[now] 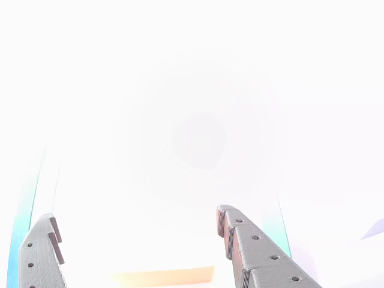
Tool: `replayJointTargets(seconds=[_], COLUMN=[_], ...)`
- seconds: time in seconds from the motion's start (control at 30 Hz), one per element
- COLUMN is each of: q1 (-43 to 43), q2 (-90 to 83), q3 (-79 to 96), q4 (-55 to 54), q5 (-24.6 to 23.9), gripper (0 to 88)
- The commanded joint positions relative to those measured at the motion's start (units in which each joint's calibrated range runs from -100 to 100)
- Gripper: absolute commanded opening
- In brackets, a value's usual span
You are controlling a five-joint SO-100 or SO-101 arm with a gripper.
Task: Tower of hanoi
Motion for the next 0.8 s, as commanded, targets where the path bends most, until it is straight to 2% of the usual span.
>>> replayJointTargets(seconds=[0.0, 0.43, 0.77], q1=[-0.1, -0.5, -1.7], q2=[-5.4, -32.5, -56.2], q3=[-1.4, -2.5, -10.7], q4=[1.9, 31.4, 70.9], q5=[0.6, 0.6, 0.6], gripper=[30.9, 28.0, 15.7])
